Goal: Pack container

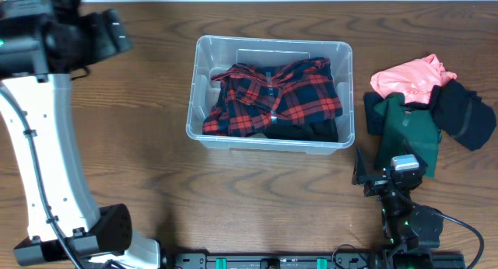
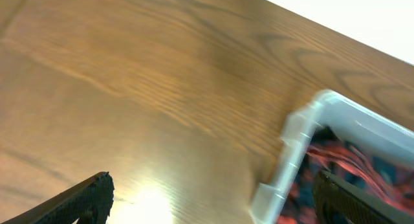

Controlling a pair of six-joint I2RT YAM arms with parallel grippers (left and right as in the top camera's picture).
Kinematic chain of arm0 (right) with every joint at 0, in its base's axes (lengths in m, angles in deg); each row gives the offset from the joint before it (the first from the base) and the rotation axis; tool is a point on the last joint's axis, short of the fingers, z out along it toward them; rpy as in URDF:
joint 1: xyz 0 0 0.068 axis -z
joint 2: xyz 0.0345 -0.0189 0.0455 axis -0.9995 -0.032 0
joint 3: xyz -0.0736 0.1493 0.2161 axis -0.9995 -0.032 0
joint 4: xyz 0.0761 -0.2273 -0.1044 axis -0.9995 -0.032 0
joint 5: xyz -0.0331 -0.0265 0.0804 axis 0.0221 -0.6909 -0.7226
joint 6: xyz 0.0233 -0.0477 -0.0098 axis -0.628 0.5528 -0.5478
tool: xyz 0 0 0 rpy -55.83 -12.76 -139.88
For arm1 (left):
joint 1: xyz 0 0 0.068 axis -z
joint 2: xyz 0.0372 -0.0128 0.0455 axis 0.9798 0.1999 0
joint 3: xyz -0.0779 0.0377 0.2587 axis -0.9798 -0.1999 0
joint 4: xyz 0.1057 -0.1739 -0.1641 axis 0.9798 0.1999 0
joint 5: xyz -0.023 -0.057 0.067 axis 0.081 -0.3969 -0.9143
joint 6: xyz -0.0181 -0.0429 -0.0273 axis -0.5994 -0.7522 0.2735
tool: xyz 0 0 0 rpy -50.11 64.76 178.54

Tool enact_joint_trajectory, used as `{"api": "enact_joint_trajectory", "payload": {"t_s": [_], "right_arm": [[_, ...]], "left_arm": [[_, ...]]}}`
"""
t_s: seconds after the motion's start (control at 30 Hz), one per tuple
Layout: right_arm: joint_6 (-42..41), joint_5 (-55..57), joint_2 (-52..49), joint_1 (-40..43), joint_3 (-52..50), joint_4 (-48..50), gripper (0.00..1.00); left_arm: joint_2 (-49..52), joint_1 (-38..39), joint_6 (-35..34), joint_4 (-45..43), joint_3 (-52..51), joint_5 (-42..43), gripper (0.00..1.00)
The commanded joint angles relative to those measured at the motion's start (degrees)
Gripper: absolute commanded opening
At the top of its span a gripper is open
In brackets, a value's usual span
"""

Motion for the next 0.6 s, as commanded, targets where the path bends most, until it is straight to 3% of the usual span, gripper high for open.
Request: {"api": "enact_joint_trajectory", "payload": {"t_s": [0.0,0.57], "right_arm": [[0.74,0.15,0.35,0.37,-0.22,-0.04,0.99],[0.81,1.66,0.37,0.37,-0.22,0.59,0.99]], "left_arm": [[0.22,-3.26,-0.31,0.24,-0.17,-0.42,0.98],[0.22,-6.19,-0.31,0.26,-0.17,-0.39,0.98]]}}
